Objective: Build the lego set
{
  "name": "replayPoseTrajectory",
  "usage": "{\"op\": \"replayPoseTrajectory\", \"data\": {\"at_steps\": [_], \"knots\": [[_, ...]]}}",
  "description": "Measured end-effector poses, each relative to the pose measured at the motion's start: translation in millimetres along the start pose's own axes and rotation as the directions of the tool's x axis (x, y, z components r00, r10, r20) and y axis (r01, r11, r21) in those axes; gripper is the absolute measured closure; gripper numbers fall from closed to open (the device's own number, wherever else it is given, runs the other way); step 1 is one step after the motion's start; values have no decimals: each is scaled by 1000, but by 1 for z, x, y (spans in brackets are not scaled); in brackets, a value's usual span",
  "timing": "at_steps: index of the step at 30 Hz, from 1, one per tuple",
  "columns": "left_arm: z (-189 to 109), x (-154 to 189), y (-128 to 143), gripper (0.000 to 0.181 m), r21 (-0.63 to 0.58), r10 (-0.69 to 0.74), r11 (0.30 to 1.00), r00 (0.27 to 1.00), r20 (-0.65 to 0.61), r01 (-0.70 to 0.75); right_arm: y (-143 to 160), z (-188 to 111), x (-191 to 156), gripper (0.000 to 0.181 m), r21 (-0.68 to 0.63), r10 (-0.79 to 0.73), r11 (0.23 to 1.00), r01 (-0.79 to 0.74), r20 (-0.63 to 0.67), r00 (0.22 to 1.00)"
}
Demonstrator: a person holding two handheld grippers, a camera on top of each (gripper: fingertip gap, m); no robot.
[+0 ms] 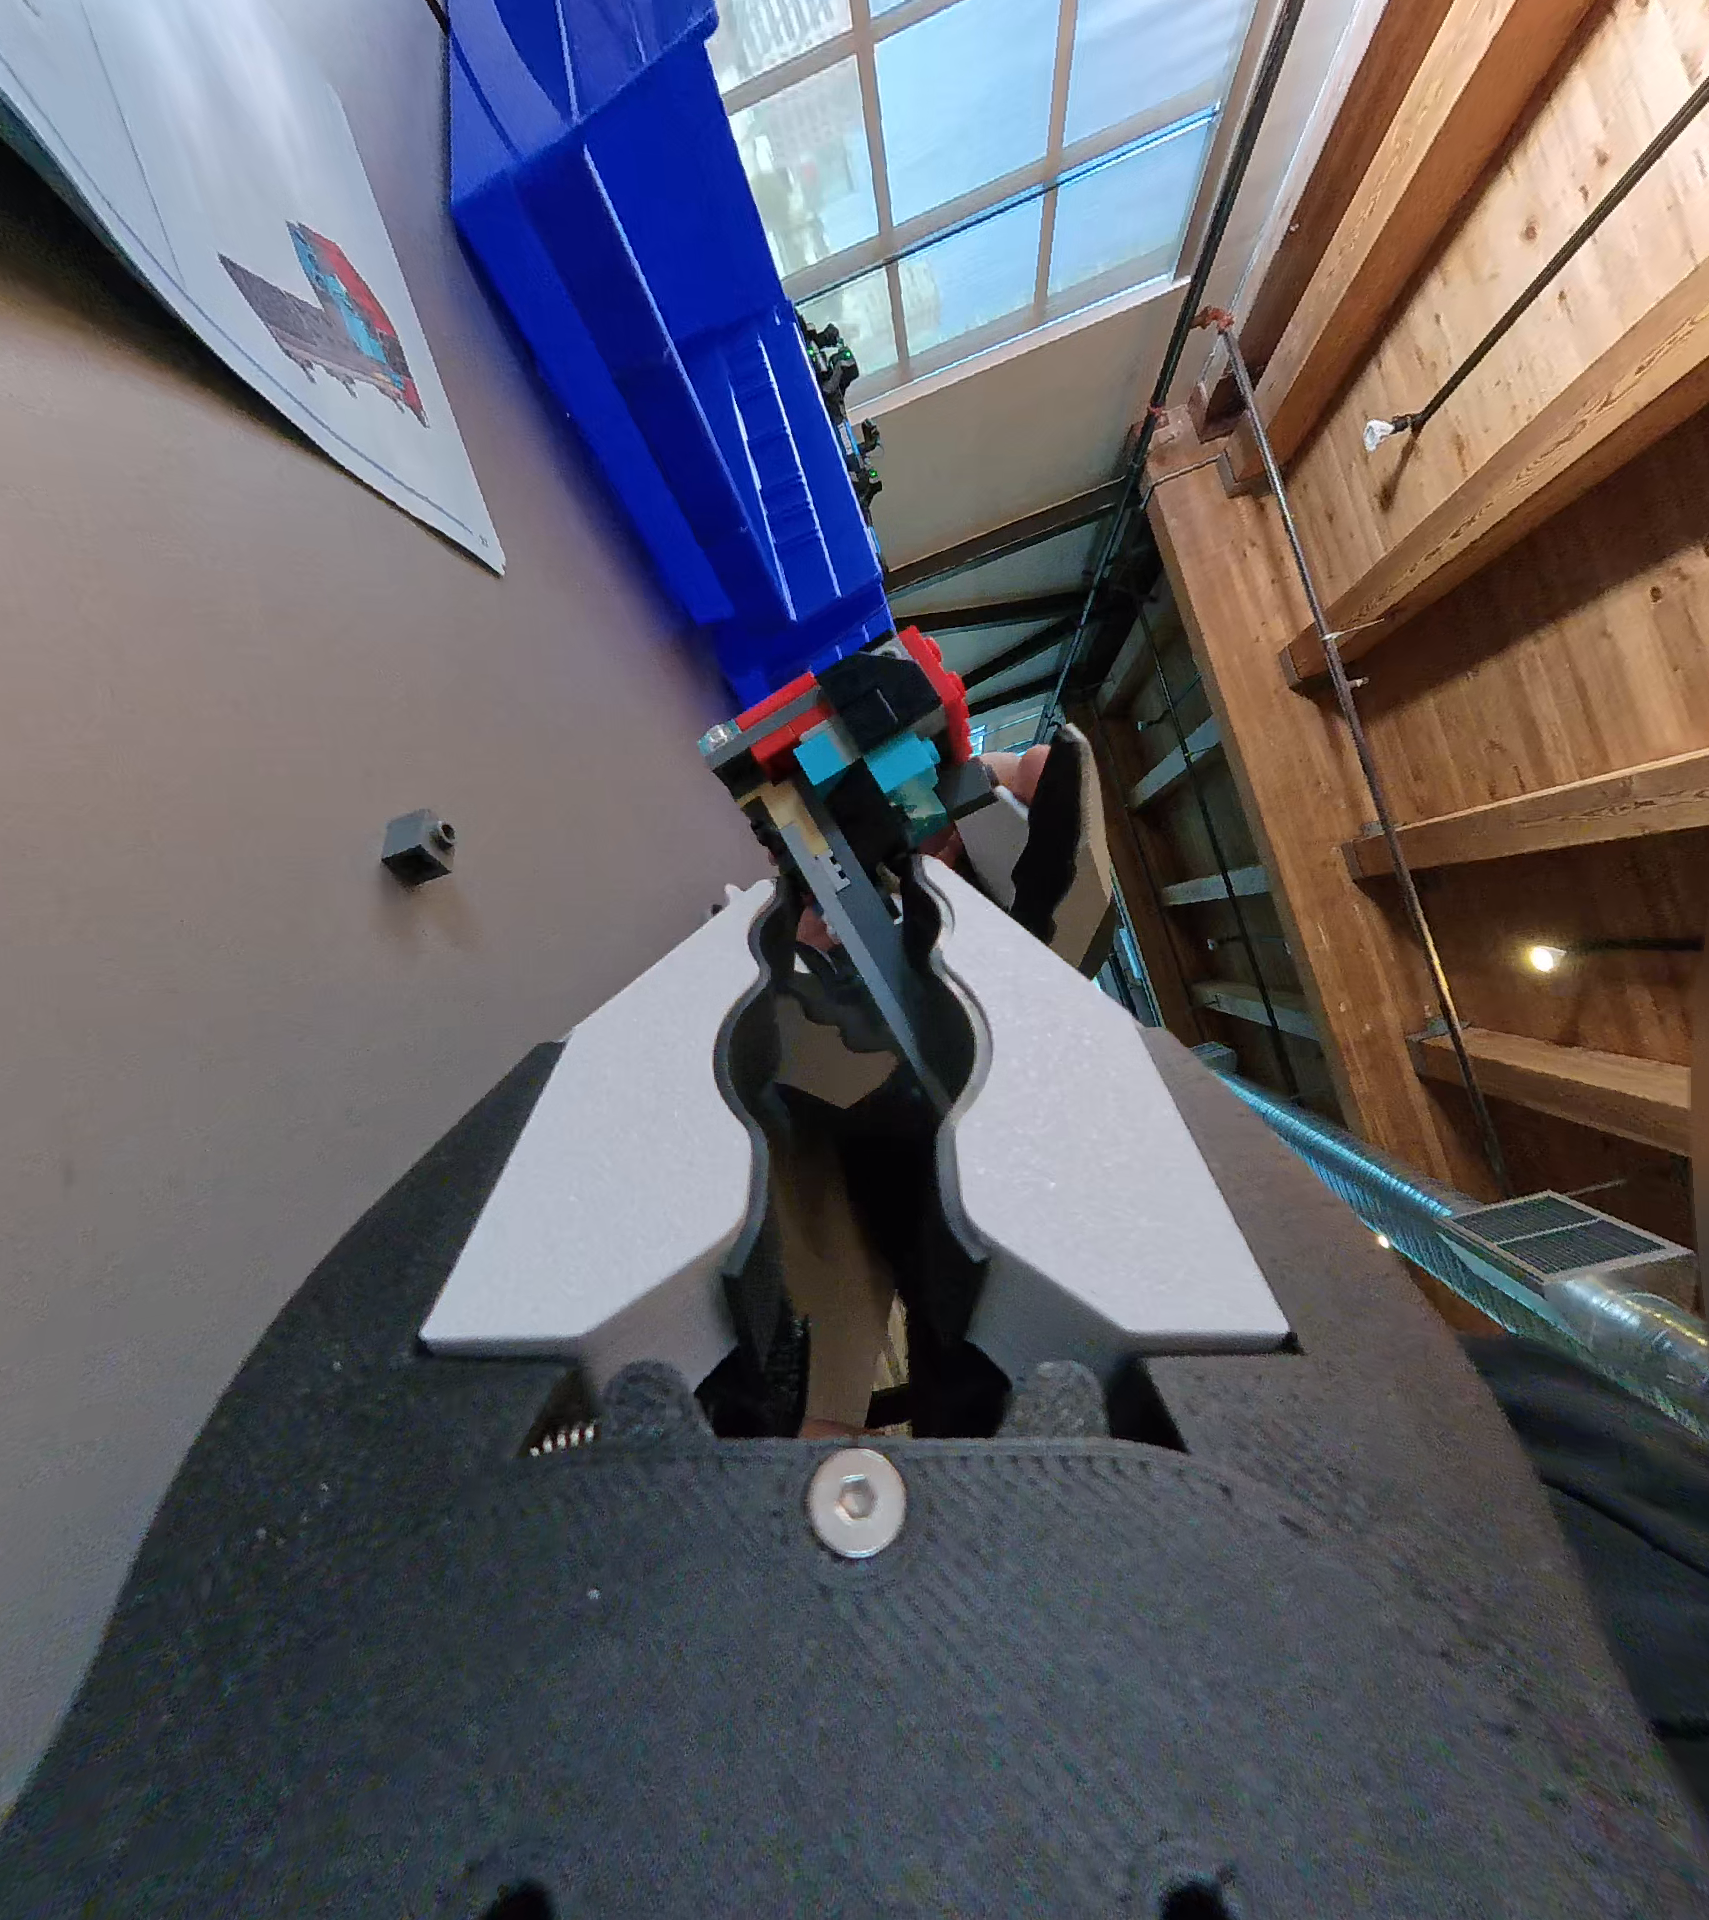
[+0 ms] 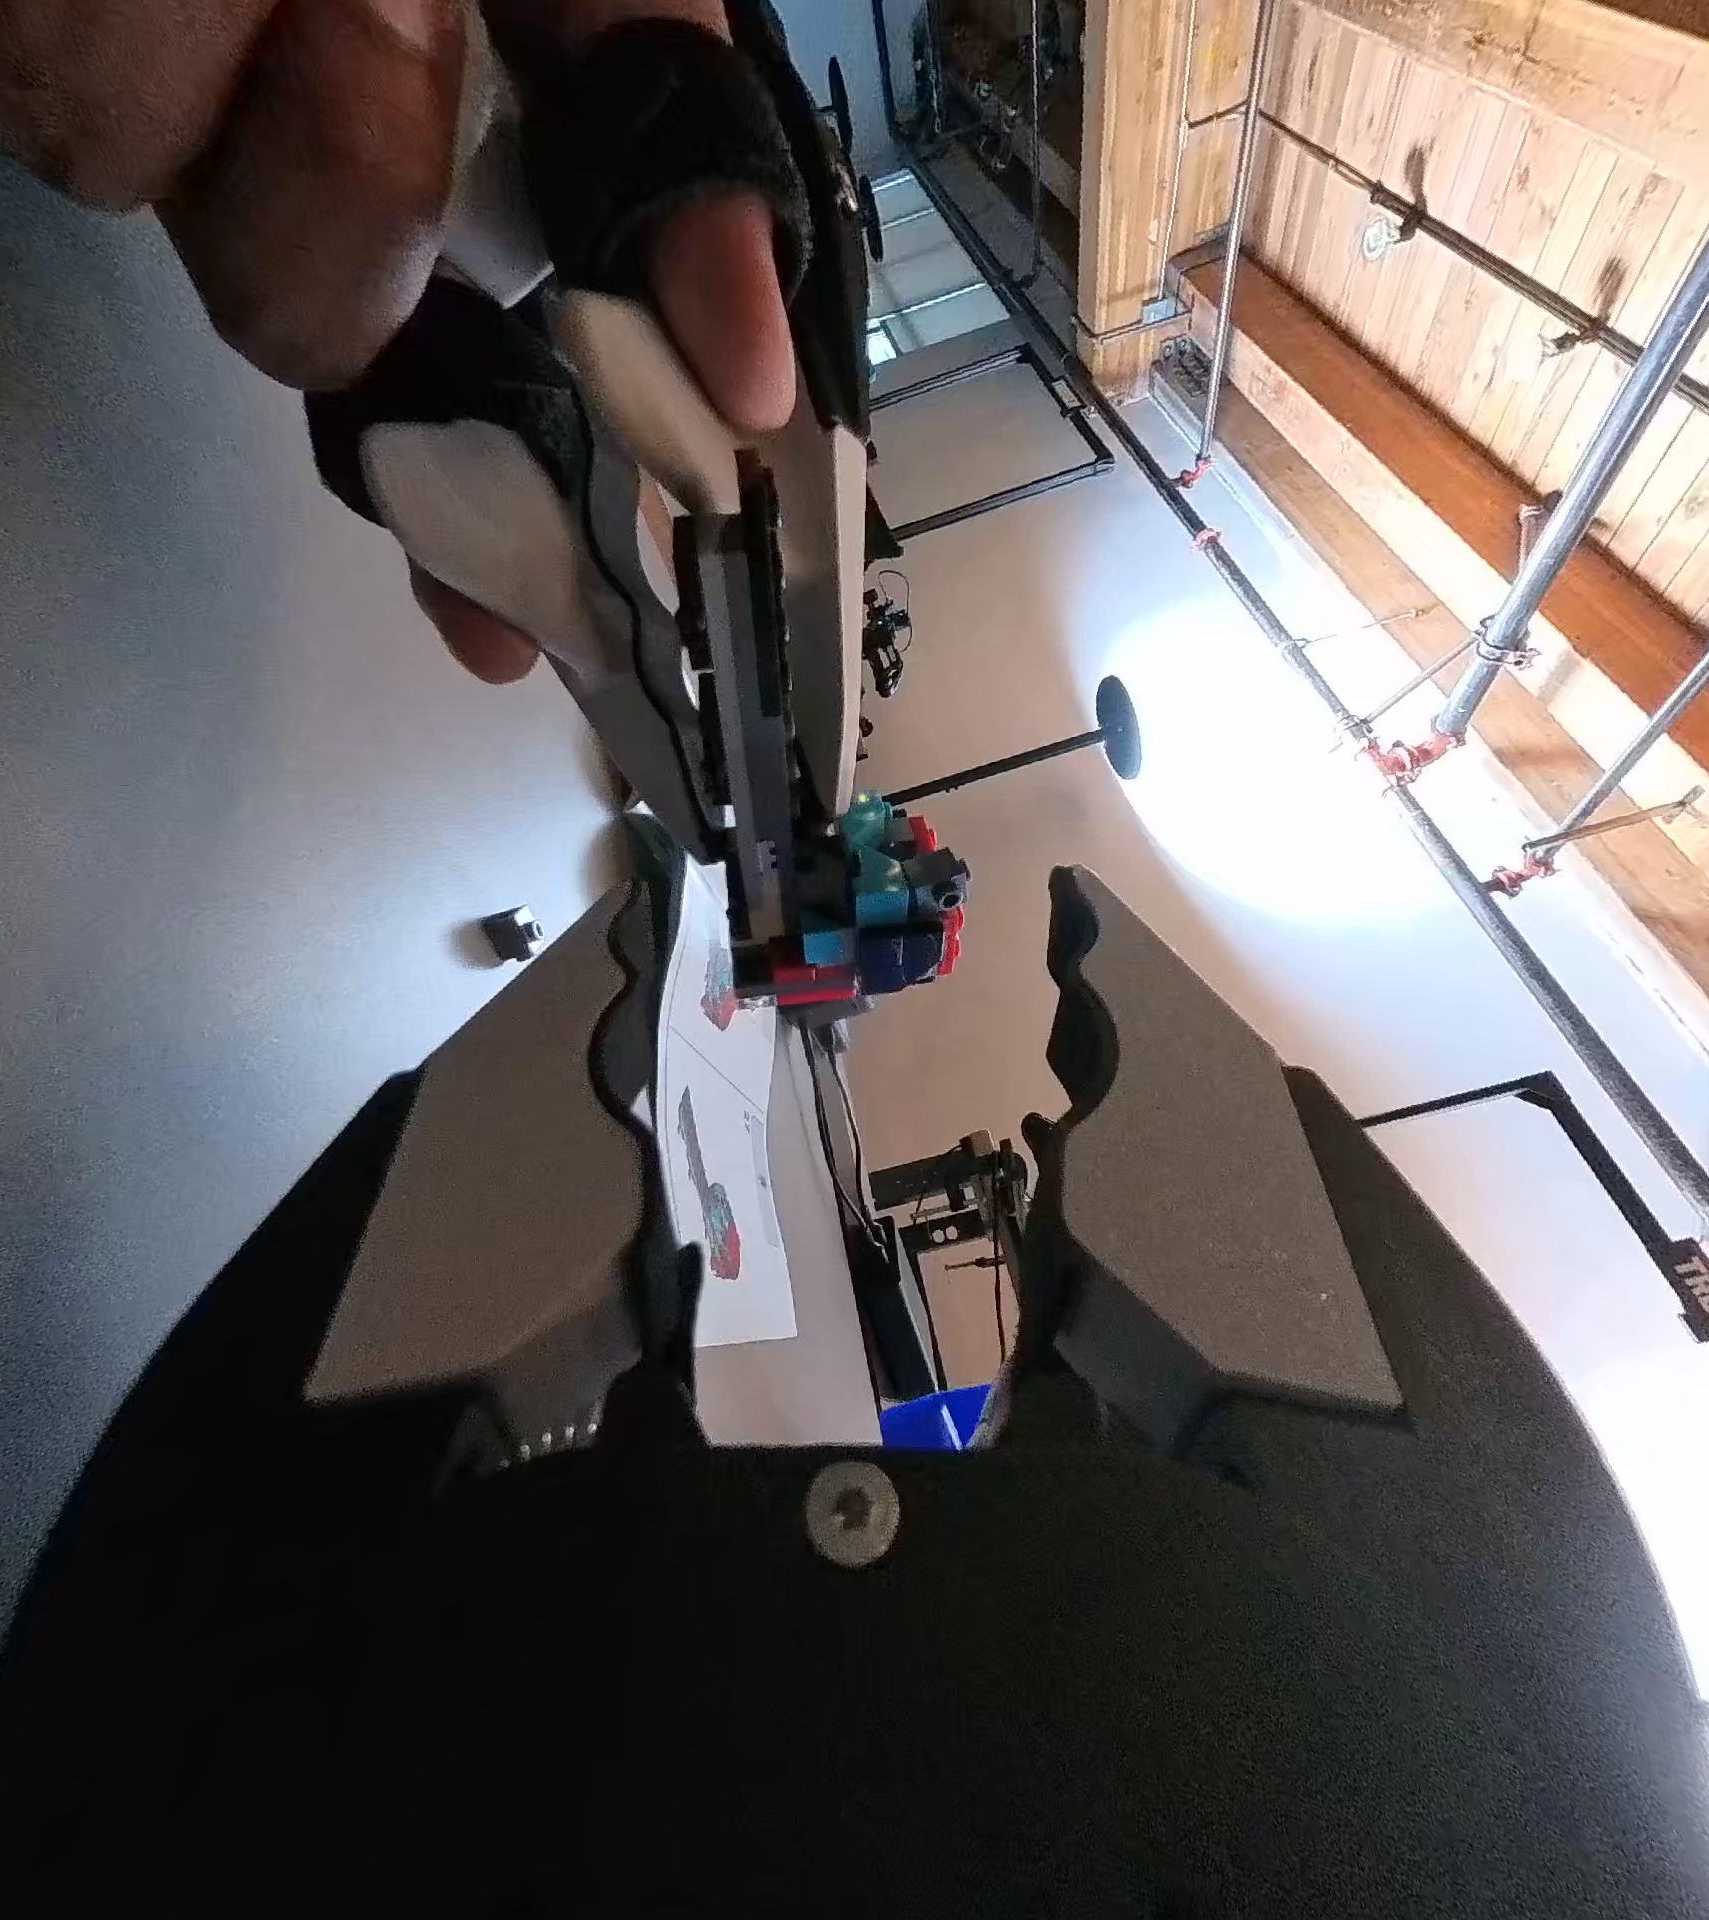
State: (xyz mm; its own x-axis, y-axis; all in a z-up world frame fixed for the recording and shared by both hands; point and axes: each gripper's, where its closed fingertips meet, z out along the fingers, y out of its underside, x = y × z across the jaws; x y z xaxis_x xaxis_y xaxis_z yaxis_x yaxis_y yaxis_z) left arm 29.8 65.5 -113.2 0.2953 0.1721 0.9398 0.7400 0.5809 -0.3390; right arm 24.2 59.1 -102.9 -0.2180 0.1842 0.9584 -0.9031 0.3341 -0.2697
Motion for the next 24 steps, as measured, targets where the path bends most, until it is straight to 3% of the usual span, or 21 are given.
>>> {"op": "replayPoseTrajectory", "data": {"at_steps": [24], "knots": [[2, -3, 4, 161, -17, 35, 999, 999, 41, -34, 1, 2, 1, 119, -6, -68, 998, 68, -16, 998]]}}
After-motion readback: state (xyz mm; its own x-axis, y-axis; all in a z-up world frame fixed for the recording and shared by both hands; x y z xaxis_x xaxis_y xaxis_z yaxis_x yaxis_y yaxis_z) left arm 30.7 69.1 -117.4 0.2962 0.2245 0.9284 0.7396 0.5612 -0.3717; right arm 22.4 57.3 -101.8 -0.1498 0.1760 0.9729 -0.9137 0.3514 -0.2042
